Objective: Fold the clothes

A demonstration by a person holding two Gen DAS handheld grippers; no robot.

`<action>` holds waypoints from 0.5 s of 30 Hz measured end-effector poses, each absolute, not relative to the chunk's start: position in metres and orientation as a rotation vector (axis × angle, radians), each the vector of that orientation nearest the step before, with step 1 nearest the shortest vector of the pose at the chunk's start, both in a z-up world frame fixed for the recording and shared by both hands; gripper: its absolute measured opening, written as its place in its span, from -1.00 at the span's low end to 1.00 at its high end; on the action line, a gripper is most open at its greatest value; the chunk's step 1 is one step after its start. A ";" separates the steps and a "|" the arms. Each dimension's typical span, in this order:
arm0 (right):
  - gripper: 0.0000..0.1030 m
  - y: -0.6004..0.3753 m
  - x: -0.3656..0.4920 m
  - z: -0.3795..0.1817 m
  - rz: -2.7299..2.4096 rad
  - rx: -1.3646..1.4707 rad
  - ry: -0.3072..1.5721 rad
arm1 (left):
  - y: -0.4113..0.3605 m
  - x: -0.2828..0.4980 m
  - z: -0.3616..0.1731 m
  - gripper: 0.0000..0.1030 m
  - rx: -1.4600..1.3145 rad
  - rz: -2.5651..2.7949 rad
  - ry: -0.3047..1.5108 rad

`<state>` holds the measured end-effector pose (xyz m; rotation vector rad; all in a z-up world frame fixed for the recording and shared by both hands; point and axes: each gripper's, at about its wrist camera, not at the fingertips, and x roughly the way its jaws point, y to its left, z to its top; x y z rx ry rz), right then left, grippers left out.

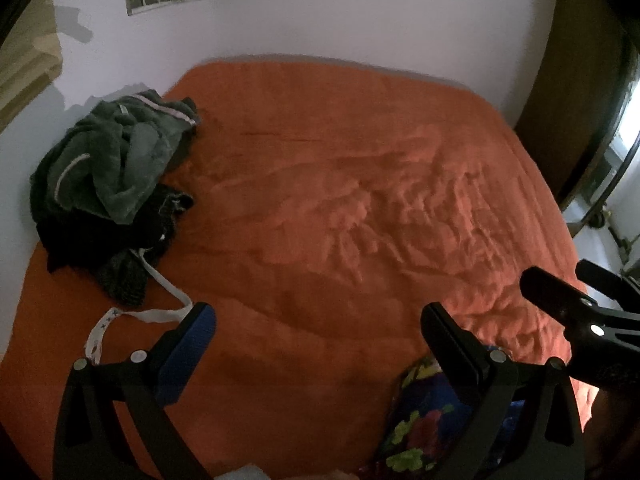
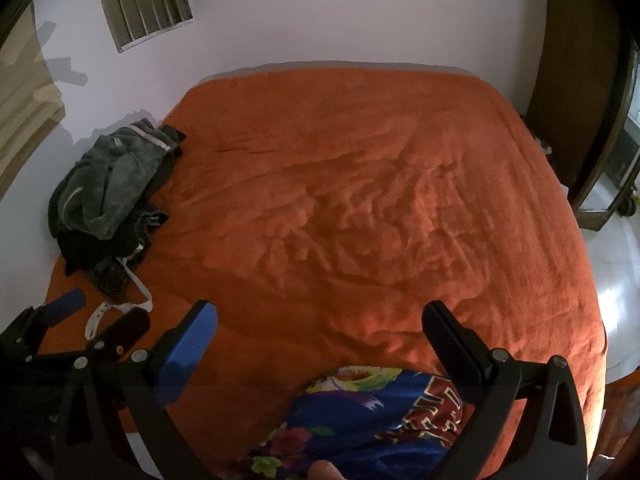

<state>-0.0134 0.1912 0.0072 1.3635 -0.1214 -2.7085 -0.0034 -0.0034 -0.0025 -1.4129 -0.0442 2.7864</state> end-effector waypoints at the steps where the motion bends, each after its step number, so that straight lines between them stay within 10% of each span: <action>1: 1.00 0.189 -0.017 0.008 -2.701 1.356 -0.127 | -0.007 -0.005 0.001 0.99 -1.405 2.800 -0.045; 15: 0.99 0.135 -0.063 0.017 -2.641 1.278 -0.022 | -0.098 -0.046 0.015 0.99 -1.466 2.793 -0.468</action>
